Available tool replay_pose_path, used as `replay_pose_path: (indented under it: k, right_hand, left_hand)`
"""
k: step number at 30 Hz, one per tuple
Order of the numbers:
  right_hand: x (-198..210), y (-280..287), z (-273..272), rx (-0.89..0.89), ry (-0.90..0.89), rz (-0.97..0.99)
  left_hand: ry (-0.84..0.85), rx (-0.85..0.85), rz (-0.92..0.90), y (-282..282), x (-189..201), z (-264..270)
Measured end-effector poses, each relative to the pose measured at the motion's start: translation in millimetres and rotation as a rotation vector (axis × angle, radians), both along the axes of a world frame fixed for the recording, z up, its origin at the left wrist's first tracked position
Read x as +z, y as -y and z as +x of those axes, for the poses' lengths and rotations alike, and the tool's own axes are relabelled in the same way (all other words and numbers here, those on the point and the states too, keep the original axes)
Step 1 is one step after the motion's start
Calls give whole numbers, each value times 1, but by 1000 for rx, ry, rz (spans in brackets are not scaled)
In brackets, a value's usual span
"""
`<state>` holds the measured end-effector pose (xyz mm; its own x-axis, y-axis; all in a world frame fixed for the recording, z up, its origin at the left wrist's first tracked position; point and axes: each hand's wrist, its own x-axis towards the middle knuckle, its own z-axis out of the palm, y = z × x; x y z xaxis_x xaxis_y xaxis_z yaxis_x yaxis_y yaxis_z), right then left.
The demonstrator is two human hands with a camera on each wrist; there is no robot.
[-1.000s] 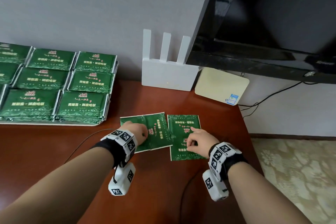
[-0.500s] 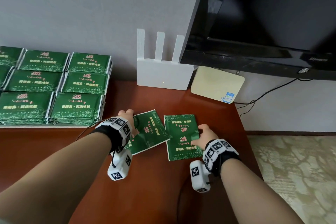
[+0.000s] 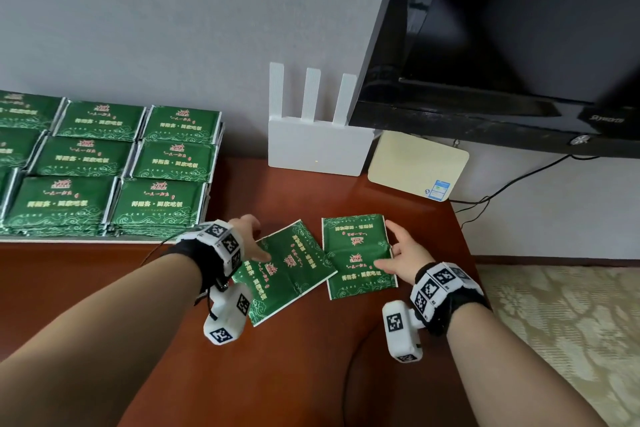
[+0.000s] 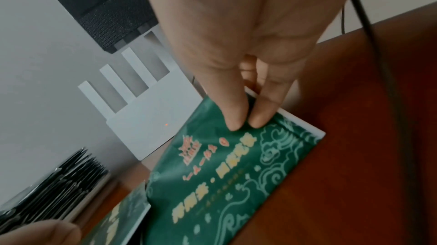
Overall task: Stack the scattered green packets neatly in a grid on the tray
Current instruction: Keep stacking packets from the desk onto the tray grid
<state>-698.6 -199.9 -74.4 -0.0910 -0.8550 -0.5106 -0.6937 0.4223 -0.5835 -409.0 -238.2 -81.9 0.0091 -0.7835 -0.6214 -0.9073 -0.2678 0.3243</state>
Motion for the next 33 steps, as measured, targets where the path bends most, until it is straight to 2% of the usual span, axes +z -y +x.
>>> replay_pose_path:
  k: [3,5,8,10,13,14,17,19,21,24,26,28,30,33]
  right_hand:
    - [-5,-8,1,89,-159,-32]
    - [-3,-11,2,89,-254,-66]
    - [2,-12,-1,51,-280,-142]
    - [8,-12,-4,6,-263,-205]
    - [15,-12,-8,-114,-200,-326]
    - [16,-12,-9,-137,-192,-351]
    - [11,-15,-8,-170,-174,-304]
    - [4,-20,-7,-145,-175,-234]
    - [-2,-23,-6,-116,-206,-190]
    - [-5,-25,-4,-103,-211,-166]
    - [-5,-25,-4,-79,-213,-144]
    - [-6,-25,-6,-77,-193,-131]
    - [-6,-25,-8,-127,-133,-151]
    - [-7,-24,-9,-190,-62,-172]
  left_hand:
    - [123,-102,-18,-14,-4,-15]
    - [156,-109,-5,-18,-3,-19]
    - [222,-97,2,-16,7,-17]
    - [163,-109,-22,-14,12,-15]
    - [4,-90,-83,-13,15,-9]
    - [-110,-5,-101,-12,14,-6]
    - [-601,289,-118,-5,18,1]
    - [-801,343,-109,-4,21,5]
    - [-747,236,-113,-6,24,6]
    - [-380,11,-180,-11,17,6]
    - [-237,-46,-240,-14,9,6]
    - [-247,-1,-325,-15,3,7]
    - [-340,70,-379,-14,3,7]
    - [-476,174,-339,-12,7,5]
